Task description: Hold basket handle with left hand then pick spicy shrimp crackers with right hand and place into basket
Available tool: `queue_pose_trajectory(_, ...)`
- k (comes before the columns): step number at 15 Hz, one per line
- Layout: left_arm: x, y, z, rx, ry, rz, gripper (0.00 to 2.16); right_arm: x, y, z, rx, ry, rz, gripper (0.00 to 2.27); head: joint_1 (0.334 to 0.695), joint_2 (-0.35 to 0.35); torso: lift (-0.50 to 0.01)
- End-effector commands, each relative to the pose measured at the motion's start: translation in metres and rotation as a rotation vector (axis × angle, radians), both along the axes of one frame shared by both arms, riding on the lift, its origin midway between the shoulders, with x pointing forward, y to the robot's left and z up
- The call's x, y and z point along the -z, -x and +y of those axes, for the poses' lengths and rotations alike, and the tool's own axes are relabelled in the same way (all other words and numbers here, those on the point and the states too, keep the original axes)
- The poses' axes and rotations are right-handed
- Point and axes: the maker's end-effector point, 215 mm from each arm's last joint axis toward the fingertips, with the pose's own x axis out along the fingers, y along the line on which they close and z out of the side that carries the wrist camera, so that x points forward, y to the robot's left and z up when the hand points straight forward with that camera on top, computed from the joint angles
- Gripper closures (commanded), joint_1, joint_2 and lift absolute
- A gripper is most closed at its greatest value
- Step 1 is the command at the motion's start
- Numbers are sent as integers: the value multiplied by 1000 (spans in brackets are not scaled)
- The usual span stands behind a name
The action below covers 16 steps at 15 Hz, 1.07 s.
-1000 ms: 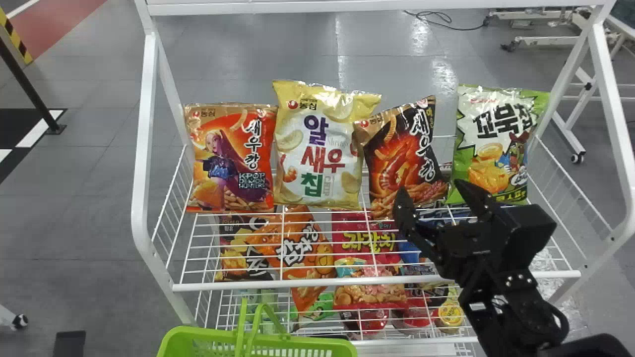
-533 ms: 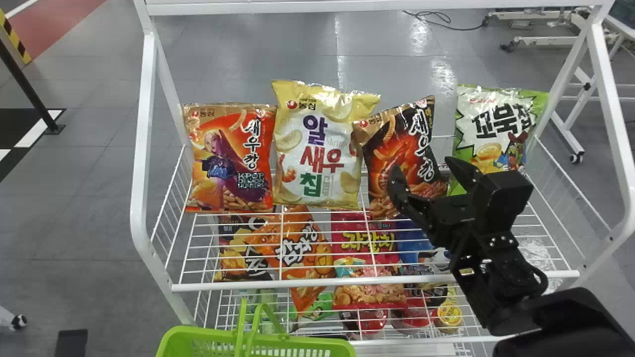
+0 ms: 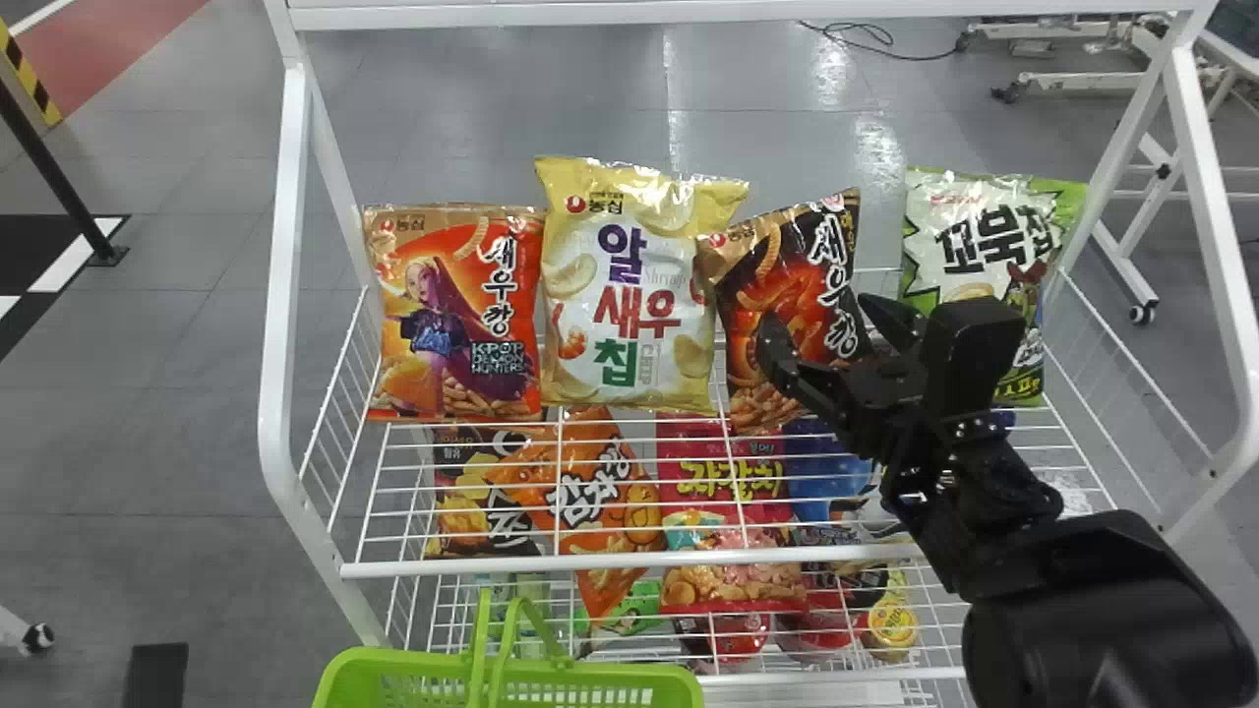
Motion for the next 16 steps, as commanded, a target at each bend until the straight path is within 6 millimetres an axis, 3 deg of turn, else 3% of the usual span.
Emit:
queue_pose_trajectory(1,2,-2,0,-2,4,4,1889,2,-6,-2,-14,-16,19,167,695,21,-37)
queue_pose_trajectory(5,6,-5,-5,7,7,11,1889,5,-1,3,-49,-18,34,626,695,23,-37)
queue_pose_trajectory(6,7,-5,-7,11,7,13,1889,7,2,6,-61,-20,36,802,695,24,-37)
queue_pose_trajectory(8,7,-8,-8,14,9,12,1889,-8,10,6,-57,-29,-17,1355,695,22,-37)
queue_pose_trajectory(12,9,-10,-16,29,3,11,1889,-27,21,-12,-2,-25,-73,1595,695,13,-37)
queue_pose_trajectory(16,7,-9,-23,40,13,9,1889,-30,34,-39,45,-27,-81,1598,695,-30,-37)
